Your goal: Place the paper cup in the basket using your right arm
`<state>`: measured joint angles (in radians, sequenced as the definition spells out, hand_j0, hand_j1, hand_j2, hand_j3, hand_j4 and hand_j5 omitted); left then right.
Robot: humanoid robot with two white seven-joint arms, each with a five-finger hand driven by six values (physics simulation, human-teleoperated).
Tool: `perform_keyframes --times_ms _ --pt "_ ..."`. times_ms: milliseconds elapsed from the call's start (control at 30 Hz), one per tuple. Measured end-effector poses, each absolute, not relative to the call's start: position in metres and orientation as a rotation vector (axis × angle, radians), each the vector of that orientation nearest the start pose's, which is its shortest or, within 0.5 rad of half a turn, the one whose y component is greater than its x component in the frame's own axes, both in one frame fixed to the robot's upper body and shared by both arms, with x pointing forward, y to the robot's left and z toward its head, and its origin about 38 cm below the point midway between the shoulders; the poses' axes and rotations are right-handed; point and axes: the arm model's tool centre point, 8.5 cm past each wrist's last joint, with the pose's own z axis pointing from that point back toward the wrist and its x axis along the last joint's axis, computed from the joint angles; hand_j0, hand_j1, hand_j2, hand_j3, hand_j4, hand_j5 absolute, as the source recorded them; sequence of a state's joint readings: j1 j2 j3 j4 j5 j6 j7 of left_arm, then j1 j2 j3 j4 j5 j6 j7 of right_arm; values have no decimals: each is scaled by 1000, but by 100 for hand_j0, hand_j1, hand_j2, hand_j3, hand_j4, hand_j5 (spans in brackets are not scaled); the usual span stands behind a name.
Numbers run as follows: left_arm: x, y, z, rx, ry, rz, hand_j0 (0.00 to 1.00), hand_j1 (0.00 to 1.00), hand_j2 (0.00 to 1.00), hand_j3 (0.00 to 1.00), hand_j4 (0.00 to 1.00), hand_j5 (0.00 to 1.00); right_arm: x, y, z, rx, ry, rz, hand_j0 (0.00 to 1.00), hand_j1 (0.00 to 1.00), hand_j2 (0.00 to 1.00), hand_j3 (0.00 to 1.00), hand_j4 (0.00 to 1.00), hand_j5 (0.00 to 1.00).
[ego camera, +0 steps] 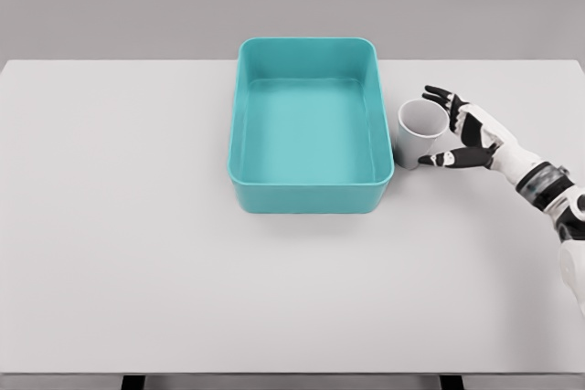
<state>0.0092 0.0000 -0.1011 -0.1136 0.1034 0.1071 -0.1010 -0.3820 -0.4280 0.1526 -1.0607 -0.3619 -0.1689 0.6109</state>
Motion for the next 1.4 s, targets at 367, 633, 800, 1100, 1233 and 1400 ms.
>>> perform_keyframes --times_ms 367,633,800,1100,1233,1400 --pt "23 259 -263 -26 2 2 100 100 100 100 100 100 448 -350 84 280 -1486 553 100 100 100 100 100 100" --pt "22 259 -264 -25 3 2 100 100 100 100 100 100 451 -349 82 281 -1483 546 100 100 100 100 100 100" --pt "23 259 -263 -25 2 2 100 100 100 100 100 100 456 -347 89 280 -1496 549 100 100 100 100 100 100" --pt "23 259 -263 -26 2 2 100 100 100 100 100 100 462 -339 86 293 -1490 545 100 100 100 100 100 100" --pt "23 259 -263 -26 1 2 100 100 100 100 100 100 462 -337 85 295 -1488 548 98 98 98 98 98 98" --pt "23 259 -263 -25 2 2 100 100 100 100 100 100 462 -333 84 299 -1483 563 72 72 72 72 72 72"
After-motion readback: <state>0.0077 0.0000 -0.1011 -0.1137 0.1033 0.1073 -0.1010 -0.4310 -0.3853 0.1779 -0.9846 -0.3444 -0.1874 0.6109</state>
